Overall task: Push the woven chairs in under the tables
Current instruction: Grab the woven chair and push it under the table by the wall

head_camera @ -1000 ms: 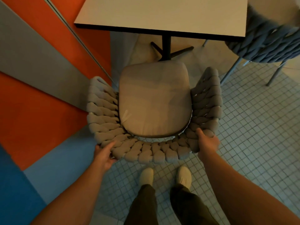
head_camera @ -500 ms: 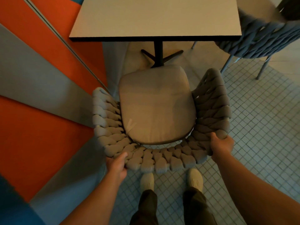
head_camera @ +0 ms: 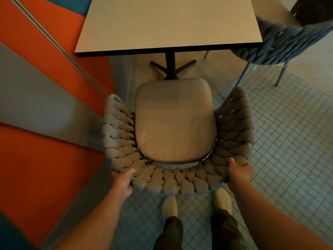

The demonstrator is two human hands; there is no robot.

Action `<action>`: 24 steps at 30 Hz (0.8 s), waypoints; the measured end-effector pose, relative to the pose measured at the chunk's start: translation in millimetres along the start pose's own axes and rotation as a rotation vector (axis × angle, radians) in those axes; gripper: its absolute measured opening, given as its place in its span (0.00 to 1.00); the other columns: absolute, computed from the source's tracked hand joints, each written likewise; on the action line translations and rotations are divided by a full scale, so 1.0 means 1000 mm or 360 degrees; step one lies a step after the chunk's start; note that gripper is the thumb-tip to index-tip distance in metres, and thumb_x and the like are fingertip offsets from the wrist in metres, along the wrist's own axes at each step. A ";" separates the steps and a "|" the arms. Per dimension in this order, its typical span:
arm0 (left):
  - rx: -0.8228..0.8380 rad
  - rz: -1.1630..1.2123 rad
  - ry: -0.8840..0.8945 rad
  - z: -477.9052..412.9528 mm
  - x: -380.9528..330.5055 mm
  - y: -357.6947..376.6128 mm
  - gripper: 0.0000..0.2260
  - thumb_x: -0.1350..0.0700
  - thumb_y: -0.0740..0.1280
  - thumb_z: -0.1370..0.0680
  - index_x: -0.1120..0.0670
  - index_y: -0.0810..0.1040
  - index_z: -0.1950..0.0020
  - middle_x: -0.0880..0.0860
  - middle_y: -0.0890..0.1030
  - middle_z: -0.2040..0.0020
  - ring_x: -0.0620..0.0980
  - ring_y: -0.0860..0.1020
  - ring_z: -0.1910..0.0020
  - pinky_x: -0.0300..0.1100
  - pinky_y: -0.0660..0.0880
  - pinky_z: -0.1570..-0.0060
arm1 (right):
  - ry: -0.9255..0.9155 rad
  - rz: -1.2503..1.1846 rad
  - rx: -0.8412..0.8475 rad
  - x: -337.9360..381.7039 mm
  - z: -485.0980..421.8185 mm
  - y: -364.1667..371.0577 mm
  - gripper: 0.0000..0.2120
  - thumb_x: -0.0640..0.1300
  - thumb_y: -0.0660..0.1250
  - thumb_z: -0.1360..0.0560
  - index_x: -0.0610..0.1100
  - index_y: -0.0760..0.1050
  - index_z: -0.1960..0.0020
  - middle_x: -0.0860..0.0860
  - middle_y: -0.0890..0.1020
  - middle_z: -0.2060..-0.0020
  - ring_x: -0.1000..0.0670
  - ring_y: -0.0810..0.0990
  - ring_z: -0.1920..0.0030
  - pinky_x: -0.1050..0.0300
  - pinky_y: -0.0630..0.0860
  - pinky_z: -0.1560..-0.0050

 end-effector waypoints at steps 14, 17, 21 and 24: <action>0.0099 -0.0154 -0.0060 0.000 -0.006 -0.014 0.34 0.73 0.70 0.26 0.51 0.64 0.25 0.60 0.77 0.34 0.62 0.79 0.40 0.62 0.79 0.51 | 0.0091 -0.0039 -0.0033 -0.034 0.029 -0.010 0.22 0.48 0.74 0.27 0.41 0.73 0.38 0.41 0.79 0.45 0.39 0.80 0.45 0.37 0.79 0.43; 0.0093 -0.0157 -0.0057 0.003 -0.007 -0.012 0.34 0.73 0.69 0.25 0.51 0.63 0.25 0.58 0.77 0.37 0.61 0.79 0.42 0.64 0.77 0.46 | 0.0053 -0.0011 0.0000 -0.028 0.026 -0.011 0.26 0.51 0.75 0.29 0.45 0.71 0.35 0.41 0.79 0.40 0.37 0.79 0.41 0.34 0.78 0.42; 0.0082 -0.0154 -0.0043 0.004 -0.005 -0.014 0.33 0.73 0.69 0.25 0.51 0.64 0.26 0.59 0.77 0.37 0.63 0.79 0.39 0.60 0.79 0.51 | -0.0006 -0.0019 0.0056 -0.016 0.017 -0.012 0.25 0.43 0.73 0.26 0.45 0.67 0.32 0.39 0.76 0.37 0.35 0.77 0.39 0.37 0.77 0.43; 0.0061 -0.0169 -0.0032 0.007 0.000 -0.018 0.32 0.73 0.69 0.26 0.53 0.67 0.26 0.60 0.78 0.35 0.62 0.79 0.40 0.59 0.80 0.53 | 0.0003 -0.0007 0.0085 -0.019 0.011 -0.014 0.26 0.40 0.72 0.25 0.44 0.66 0.31 0.38 0.74 0.36 0.34 0.76 0.38 0.36 0.77 0.42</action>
Point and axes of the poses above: each hand's wrist, its own z-axis away from the middle knuckle, its own y-axis out of the palm, x = y × z, the point moved 10 cm from there along -z, towards the middle knuckle
